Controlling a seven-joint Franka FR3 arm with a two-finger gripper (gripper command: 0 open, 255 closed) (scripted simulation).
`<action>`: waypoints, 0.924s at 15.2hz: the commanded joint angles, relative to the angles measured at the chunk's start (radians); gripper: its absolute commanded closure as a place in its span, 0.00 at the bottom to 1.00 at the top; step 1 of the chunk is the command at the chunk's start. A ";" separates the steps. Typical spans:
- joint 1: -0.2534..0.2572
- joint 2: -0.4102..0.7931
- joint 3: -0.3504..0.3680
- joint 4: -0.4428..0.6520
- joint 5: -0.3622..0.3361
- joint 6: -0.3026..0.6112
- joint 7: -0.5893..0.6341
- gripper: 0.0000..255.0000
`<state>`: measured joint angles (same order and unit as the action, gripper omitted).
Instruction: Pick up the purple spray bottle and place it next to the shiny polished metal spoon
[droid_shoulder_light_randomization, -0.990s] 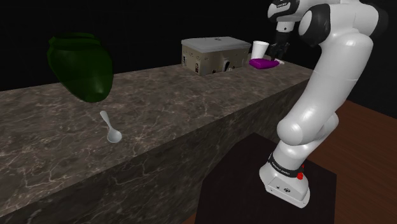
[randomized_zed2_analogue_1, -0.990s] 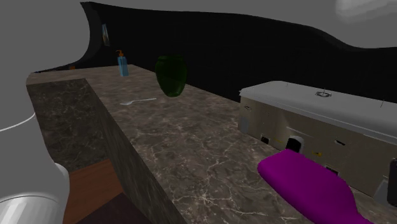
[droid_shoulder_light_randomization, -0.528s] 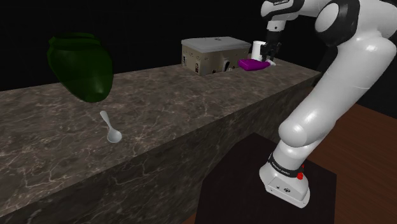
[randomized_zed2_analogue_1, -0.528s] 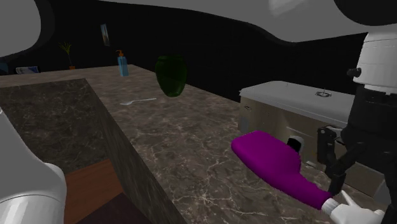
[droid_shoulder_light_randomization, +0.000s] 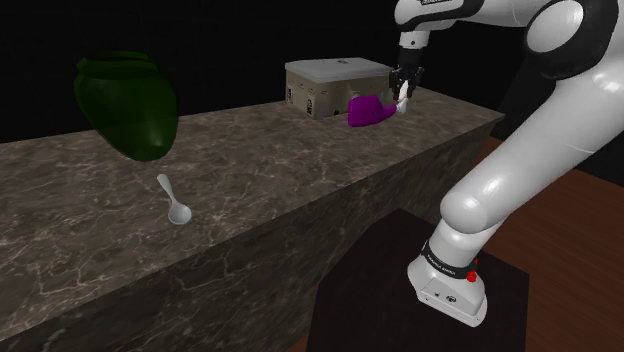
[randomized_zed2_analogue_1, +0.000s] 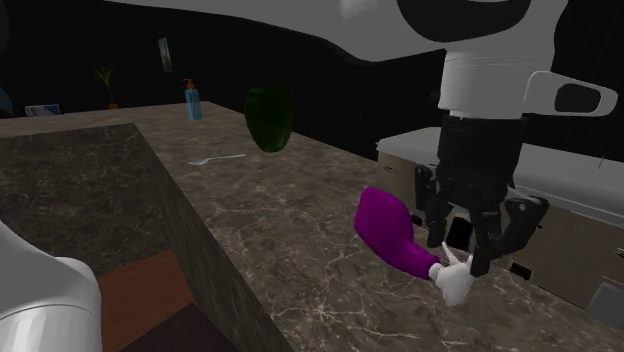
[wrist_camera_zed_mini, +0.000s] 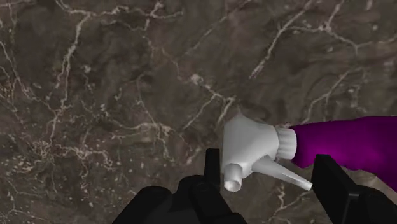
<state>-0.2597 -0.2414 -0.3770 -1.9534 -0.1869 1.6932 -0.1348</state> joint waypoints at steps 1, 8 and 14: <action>0.016 -0.039 0.036 -0.038 -0.003 -0.007 0.056 1.00; 0.079 -0.092 0.155 -0.095 0.026 -0.028 0.232 1.00; 0.137 -0.094 0.254 -0.100 0.067 -0.041 0.377 1.00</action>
<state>-0.1332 -0.3347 -0.1404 -2.0577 -0.1268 1.6596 0.2153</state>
